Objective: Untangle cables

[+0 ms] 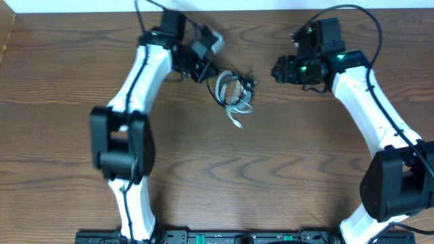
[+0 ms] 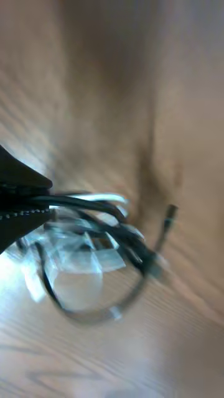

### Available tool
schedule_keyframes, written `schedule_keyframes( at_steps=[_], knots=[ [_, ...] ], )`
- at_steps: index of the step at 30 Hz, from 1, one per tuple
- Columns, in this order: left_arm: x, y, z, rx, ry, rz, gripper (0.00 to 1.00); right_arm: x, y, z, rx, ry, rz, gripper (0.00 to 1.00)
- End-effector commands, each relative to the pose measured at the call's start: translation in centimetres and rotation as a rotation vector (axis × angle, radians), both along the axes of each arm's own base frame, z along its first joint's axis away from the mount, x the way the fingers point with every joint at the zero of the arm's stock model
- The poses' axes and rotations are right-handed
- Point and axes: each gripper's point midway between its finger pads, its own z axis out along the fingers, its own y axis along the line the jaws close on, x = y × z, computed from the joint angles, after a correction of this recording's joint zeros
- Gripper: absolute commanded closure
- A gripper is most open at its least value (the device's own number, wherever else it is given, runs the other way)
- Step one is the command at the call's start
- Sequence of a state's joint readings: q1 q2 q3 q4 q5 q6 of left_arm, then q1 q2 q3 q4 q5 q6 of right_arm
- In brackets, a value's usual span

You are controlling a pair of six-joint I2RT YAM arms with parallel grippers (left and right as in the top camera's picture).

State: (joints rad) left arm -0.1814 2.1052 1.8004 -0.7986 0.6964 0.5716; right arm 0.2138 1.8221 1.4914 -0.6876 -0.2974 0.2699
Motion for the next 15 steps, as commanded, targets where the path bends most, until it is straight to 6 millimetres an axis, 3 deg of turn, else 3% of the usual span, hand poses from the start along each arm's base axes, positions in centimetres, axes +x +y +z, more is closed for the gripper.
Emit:
schedule_keyframes(
  at_steps=[1,6,10,15],
  knots=[
    [-0.1,-0.6,7.6,-0.044,-0.151,0.012,0.93,-0.1,2.9,2.1,0.072,-0.038,0.034,0.38],
    [-1.1,-0.5,12.0,-0.077,-0.215,0.044,0.93,0.1,6.0,3.7,0.172,-0.075,0.079,0.40],
    [-1.3,-0.4,13.6,-0.110,-0.209,0.097,0.93,0.3,7.8,5.3,0.270,-0.107,0.122,0.43],
    [-0.7,-0.4,14.4,-0.158,-0.168,0.181,0.92,0.4,8.4,6.0,0.327,-0.102,0.108,0.47]
  ],
)
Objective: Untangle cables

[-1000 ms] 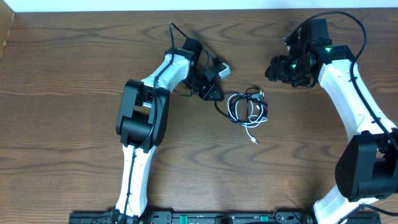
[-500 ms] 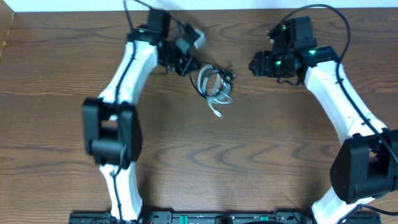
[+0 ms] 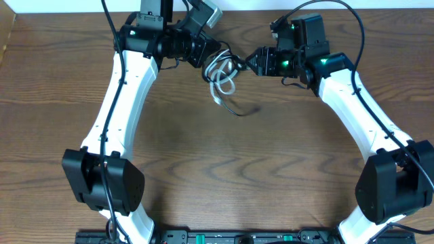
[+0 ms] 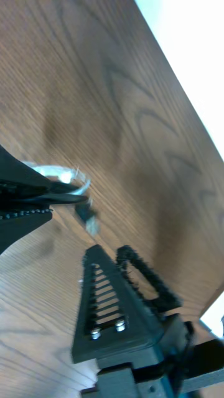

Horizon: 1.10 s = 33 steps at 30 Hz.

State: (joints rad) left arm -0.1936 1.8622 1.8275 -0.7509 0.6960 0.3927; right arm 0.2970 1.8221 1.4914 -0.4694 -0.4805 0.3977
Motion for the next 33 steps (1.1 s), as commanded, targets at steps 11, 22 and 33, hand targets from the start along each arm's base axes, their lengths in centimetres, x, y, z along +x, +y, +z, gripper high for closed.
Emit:
schedule_keyframes(
  at_steps=[11,22,33],
  knots=[
    [0.6,0.2,2.0,-0.144,0.142,0.189,0.93,-0.5,2.0,3.2,0.127,-0.025,0.060,0.48],
    [1.9,0.0,3.4,-0.373,0.380,0.443,0.92,-1.3,4.2,3.6,0.172,0.008,0.069,0.45],
    [2.1,-0.1,3.7,-0.502,0.563,0.594,0.93,-0.6,5.5,3.5,0.180,0.047,-0.086,0.40]
  ],
)
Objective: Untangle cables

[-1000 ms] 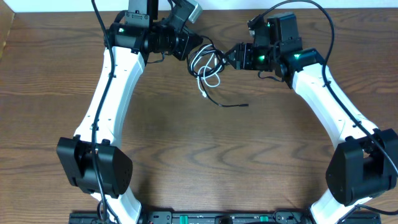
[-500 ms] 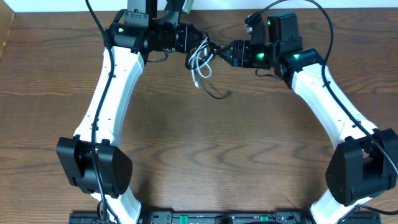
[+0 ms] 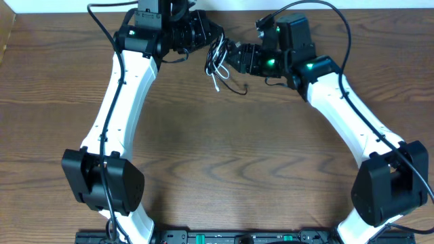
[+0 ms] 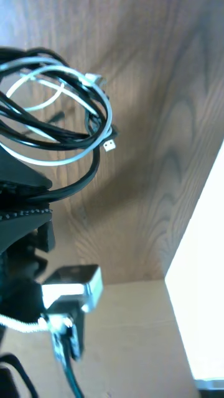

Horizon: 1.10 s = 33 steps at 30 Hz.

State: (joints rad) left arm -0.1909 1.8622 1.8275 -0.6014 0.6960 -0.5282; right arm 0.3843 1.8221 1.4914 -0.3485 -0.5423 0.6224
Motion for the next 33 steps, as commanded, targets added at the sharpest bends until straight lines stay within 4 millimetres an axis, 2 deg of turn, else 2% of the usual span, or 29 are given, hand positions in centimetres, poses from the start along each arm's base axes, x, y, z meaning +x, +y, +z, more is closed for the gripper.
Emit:
schedule_keyframes(
  at_steps=[1,5,13,22,25,29,33],
  knots=[
    [-0.1,0.2,1.5,-0.091,0.084,0.090,0.93,0.6,0.4,1.1,-0.003,0.003,-0.102,0.40],
    [-0.2,0.1,1.5,-0.127,0.138,0.127,0.92,1.1,1.0,1.7,0.030,-0.009,-0.124,0.40],
    [-0.6,-0.8,1.5,-0.126,0.138,0.107,0.93,1.6,1.3,2.6,0.069,-0.026,-0.140,0.39],
    [-1.1,-2.0,1.5,-0.124,0.139,0.082,0.93,2.3,2.1,1.9,0.073,-0.044,-0.148,0.39],
    [-1.0,-1.9,1.5,-0.124,0.139,0.084,0.93,3.0,1.6,0.7,0.033,-0.040,-0.194,0.46],
    [-1.0,-1.8,1.5,-0.124,0.139,0.086,0.93,3.6,1.1,-1.0,-0.008,-0.025,-0.227,0.63],
    [-1.0,-1.8,1.5,-0.124,0.139,0.086,0.93,3.9,0.7,-2.9,-0.055,-0.008,-0.244,0.68]
  ],
)
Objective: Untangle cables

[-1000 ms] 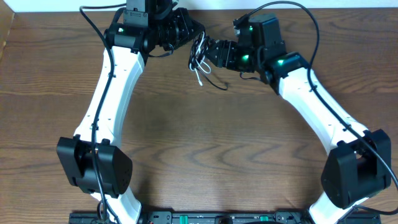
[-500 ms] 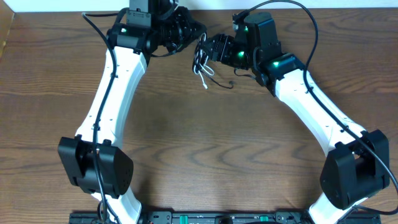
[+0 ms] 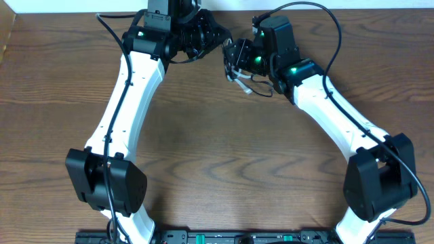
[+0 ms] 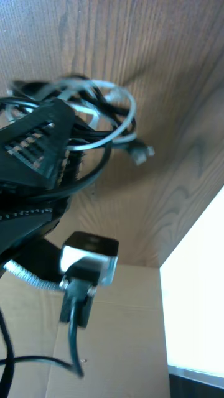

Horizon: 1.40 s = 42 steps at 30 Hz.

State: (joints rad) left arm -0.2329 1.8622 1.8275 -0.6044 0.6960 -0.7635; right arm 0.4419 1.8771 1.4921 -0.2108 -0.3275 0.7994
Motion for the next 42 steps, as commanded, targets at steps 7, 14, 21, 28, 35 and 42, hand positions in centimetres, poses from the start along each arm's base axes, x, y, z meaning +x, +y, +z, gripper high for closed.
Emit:
schedule_keyframes(
  at_steps=[7,14,21,28,35,42],
  knots=[
    [-0.4,-0.1,1.7,-0.029,-0.028,-0.014,0.92,1.0,-0.6,-4.2,-0.124,0.018,-0.016,0.99],
    [-0.5,0.1,1.5,0.032,-0.113,-0.078,0.92,0.3,-0.9,-4.0,-0.119,-0.010,0.143,0.99],
    [-0.6,3.2,0.0,0.189,-0.236,-0.187,0.63,-1.5,-2.0,-1.4,0.113,-0.001,0.383,0.99],
    [0.7,9.2,-0.7,0.212,-0.194,-0.079,0.10,-2.7,-5.5,3.8,0.386,-0.085,0.581,0.99],
    [0.0,7.3,-0.8,0.144,-0.255,-0.222,0.11,-5.1,-5.5,8.2,0.526,-0.178,0.796,0.99],
    [-0.3,3.0,-2.4,-0.016,-0.290,-0.404,0.15,-5.9,-4.7,9.6,0.540,-0.195,0.856,0.99]
  ],
)
